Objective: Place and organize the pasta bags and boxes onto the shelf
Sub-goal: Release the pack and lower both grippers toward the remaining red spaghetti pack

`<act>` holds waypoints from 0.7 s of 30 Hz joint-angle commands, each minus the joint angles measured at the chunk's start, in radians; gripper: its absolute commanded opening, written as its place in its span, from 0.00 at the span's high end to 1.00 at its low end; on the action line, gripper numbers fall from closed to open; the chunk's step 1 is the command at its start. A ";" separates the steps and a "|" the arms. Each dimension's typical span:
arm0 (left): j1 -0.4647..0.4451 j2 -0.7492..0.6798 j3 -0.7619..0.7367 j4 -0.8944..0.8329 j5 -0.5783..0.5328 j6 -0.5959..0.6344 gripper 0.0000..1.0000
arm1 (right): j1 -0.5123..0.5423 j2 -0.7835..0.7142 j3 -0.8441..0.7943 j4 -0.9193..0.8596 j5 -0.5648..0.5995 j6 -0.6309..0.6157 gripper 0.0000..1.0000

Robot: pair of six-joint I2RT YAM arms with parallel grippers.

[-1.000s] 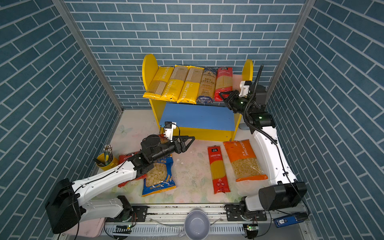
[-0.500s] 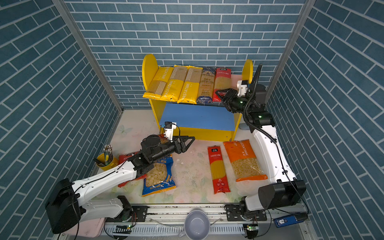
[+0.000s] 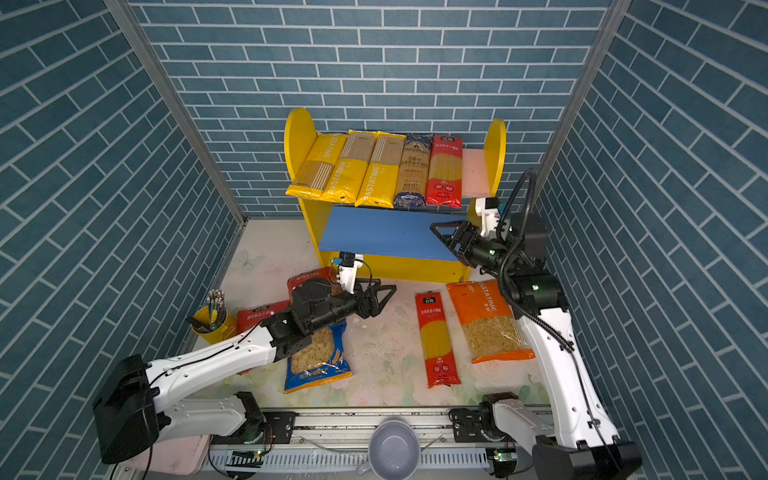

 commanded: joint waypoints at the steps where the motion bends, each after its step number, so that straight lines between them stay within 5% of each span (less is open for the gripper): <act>1: -0.061 0.057 0.004 -0.024 -0.103 0.125 0.24 | -0.001 -0.043 -0.202 0.011 -0.068 -0.041 0.33; 5: -0.095 0.145 -0.015 0.039 -0.115 0.082 0.25 | -0.001 -0.098 -0.382 0.007 -0.007 -0.049 0.34; 15: -0.103 0.350 -0.005 0.051 -0.084 -0.090 0.26 | 0.000 0.020 -0.490 -0.242 0.405 -0.247 0.36; 21: -0.103 0.448 0.019 0.061 -0.018 -0.163 0.27 | 0.000 0.115 -0.551 -0.184 0.452 -0.256 0.33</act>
